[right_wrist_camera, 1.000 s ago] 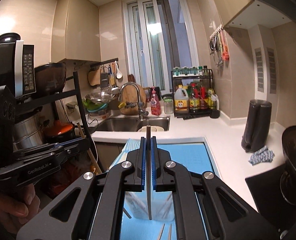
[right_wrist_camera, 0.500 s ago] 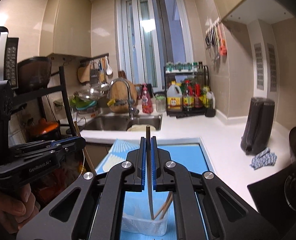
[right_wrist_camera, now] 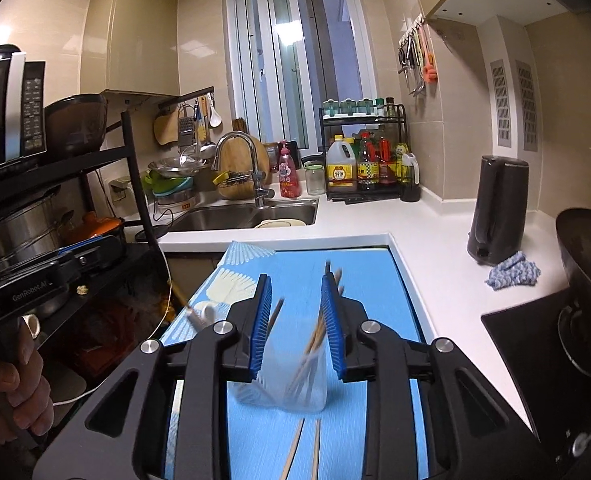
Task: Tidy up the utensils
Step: 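Lower both chopsticks into the container and open both tools, then withdraw both tools back over the last two chopsticks on the cloth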
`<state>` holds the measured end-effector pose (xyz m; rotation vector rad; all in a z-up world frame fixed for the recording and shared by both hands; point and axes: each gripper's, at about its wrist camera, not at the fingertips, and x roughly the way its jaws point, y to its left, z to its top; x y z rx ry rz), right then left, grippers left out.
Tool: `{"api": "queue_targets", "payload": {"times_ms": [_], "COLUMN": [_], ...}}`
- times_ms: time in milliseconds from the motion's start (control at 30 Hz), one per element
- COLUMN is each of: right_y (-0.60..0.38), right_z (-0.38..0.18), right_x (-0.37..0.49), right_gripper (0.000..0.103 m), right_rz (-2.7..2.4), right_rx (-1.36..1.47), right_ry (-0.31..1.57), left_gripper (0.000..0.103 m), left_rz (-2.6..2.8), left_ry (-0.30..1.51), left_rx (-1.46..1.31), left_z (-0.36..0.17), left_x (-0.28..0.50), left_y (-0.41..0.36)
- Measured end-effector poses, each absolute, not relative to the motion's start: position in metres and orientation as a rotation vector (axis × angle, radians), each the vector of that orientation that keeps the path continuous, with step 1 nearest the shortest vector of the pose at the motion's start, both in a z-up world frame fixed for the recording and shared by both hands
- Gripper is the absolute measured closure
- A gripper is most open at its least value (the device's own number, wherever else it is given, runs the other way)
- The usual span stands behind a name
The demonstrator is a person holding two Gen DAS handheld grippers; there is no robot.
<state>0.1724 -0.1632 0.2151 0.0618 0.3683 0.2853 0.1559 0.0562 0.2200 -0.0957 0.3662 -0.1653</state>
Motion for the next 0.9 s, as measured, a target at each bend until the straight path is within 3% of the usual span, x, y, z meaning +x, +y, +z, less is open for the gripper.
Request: {"api": "queue_targets", "payload": {"times_ms": [267, 533, 900], "right_y": [-0.169, -0.18, -0.179], "right_z": [0.153, 0.074, 0.021], "right_x": [0.102, 0.056, 0.044], "right_gripper": [0.063, 0.062, 0.061], "right_rz": [0.263, 0.156, 0.198], "right_rx": [0.04, 0.051, 0.009], "right_ry": [0.408, 0.457, 0.59], "left_gripper": [0.073, 0.068, 0.069], "left_rz": [-0.092, -0.049, -0.06], "left_ry": [0.445, 0.573, 0.615], "left_rx": [-0.108, -0.089, -0.101], "left_z": [0.132, 0.042, 0.006], "left_x": [0.089, 0.049, 0.026], "left_y": [0.056, 0.045, 0.033]}}
